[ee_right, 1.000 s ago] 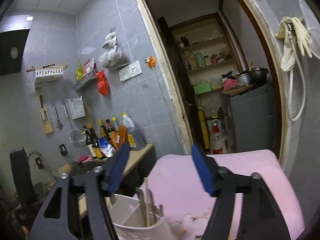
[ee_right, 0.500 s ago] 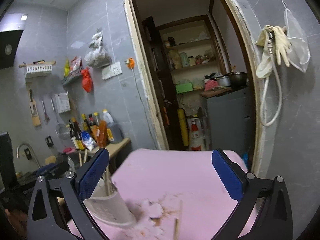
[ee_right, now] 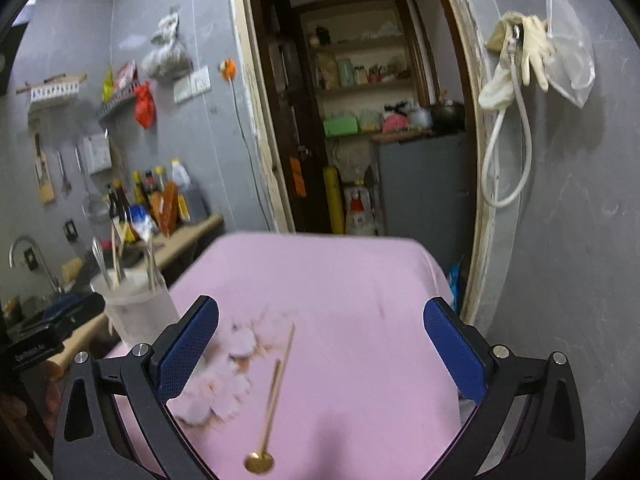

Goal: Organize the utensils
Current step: 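Withdraw both open tools from the caddy toward the gold spoon and chopstick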

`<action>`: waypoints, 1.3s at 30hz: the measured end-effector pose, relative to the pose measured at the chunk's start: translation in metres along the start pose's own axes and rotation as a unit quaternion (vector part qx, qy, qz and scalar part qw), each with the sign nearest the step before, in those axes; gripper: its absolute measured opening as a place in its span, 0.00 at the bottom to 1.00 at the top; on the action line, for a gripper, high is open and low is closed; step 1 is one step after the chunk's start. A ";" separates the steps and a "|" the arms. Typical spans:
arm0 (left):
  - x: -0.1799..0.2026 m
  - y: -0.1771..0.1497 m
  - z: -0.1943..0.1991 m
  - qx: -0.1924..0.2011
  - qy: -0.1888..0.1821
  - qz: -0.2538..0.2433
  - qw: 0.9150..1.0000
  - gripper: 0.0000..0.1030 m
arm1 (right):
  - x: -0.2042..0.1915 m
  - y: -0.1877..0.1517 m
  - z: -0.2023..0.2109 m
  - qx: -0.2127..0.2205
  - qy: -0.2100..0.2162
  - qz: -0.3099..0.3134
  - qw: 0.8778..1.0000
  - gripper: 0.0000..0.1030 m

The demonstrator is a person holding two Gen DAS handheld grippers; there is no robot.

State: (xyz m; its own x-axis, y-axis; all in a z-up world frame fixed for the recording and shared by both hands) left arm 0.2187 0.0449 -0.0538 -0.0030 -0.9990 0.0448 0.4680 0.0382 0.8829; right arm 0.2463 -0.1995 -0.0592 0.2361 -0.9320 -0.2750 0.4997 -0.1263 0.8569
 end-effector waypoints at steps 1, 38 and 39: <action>0.002 -0.007 -0.003 -0.008 0.003 0.000 1.000 0.91 | 0.002 -0.004 -0.002 -0.007 -0.001 0.000 1.000 1.00; 0.002 -0.076 -0.065 -0.147 -0.005 0.019 0.989 0.90 | -0.021 -0.096 -0.086 -0.213 -0.038 0.164 0.962 0.27; 0.004 -0.075 -0.065 -0.147 -0.009 0.018 0.989 0.90 | -0.020 -0.096 -0.085 -0.214 -0.038 0.165 0.962 0.27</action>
State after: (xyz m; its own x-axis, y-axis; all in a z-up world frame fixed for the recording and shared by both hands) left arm 0.2414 0.0362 -0.1504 0.0036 -0.9965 0.0837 0.7042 0.0620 0.7073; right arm 0.2645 -0.1402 -0.1726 0.3871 -0.9216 0.0280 0.7090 0.3170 0.6300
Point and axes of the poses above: each gripper's, at about its wrist camera, not at the fingertips, and z roughly against the way its jaws point, x to its right, y to its top, the point moved 2 cm from there along -z, roughly the way its jaws point, and after that the axes turned 7 degrees about -z, right-handed, at the moved point
